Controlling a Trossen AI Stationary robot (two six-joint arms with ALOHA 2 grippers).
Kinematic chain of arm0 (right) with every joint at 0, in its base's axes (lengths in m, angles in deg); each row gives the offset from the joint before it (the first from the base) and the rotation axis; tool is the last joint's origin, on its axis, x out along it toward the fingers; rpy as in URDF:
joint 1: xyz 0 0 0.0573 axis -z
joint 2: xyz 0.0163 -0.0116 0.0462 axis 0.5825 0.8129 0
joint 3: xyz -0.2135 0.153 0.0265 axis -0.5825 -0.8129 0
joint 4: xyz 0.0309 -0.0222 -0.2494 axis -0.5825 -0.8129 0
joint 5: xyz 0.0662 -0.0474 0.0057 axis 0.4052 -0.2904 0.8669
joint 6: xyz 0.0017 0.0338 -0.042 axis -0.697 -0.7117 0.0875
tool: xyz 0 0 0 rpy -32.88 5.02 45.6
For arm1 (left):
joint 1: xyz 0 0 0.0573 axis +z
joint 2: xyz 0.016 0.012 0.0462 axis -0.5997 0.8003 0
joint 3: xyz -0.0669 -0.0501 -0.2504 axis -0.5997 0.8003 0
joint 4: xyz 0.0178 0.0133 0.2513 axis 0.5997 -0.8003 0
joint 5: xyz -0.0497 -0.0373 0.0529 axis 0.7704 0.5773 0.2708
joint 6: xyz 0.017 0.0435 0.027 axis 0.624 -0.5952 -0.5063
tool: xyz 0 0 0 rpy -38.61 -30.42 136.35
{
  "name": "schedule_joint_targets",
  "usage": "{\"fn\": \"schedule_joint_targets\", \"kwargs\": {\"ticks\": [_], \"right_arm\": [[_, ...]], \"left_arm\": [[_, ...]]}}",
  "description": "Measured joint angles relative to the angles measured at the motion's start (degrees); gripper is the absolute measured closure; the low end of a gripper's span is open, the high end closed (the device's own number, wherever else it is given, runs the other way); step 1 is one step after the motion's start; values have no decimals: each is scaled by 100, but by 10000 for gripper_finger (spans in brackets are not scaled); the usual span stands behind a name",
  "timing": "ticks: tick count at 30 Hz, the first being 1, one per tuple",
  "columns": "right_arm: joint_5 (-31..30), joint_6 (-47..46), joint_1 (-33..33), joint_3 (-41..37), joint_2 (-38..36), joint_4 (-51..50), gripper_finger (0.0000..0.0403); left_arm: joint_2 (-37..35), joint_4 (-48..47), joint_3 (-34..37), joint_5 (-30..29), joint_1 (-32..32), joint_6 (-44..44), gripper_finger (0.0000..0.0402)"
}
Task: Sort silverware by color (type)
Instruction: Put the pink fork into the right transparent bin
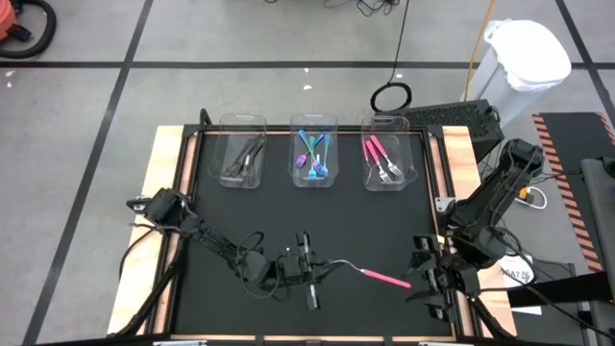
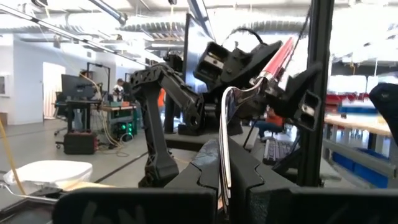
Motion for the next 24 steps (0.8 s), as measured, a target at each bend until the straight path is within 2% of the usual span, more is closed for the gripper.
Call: {"fn": "schedule_joint_targets", "kwargs": {"ticks": [9,16,24], "right_arm": [[-36,238,0,0,230,345,199],[-306,292,2,0,228,344,245],[-328,349,2,2,226,267,301]], "left_arm": [[447,867,-2,111,93,-39,397],[626,1016,-46,144,198,106,397],[628,974,-85,163,216,73,397]]}}
